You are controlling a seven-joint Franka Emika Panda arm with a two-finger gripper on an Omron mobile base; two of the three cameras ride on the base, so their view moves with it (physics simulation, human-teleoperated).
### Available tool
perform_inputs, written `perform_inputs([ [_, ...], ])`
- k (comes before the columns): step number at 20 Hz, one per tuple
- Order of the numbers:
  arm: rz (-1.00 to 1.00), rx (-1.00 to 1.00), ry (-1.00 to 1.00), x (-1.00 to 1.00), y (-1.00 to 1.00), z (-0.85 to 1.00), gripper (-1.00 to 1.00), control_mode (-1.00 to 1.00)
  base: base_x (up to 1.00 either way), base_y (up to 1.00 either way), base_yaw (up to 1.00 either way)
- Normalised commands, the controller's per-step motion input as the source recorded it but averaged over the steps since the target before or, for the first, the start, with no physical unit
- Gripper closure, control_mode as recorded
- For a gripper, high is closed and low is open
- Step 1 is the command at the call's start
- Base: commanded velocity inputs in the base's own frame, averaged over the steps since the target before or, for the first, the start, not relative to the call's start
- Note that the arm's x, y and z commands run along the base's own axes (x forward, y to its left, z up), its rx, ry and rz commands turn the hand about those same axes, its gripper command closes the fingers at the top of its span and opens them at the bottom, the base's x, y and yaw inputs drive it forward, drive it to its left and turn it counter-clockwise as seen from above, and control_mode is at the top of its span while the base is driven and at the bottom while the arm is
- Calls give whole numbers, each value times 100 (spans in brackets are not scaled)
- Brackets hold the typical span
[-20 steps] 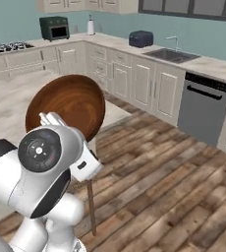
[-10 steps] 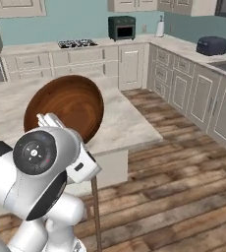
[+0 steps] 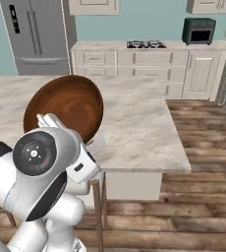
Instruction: Take the smaller bowl and place it next to the appetizer plate on the dining counter , and place the larger bowl next to the plate with cooked food.
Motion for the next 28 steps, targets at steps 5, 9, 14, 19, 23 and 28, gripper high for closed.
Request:
perform_inputs([
  [5,0,0,0,0,0,0,100,100,100,-27,56],
  [9,0,0,0,0,0,0,100,100,100,-29,52],
  [14,0,0,9,20,-10,-5,100,-100,80,-21,13],
  [19,-6,0,49,100,-50,-29,100,-100,0,0,0],
  [23,-2,0,36,98,-64,-37,100,-100,0,0,0],
  [28,0,0,11,73,-52,-50,100,-100,0,0,0],
])
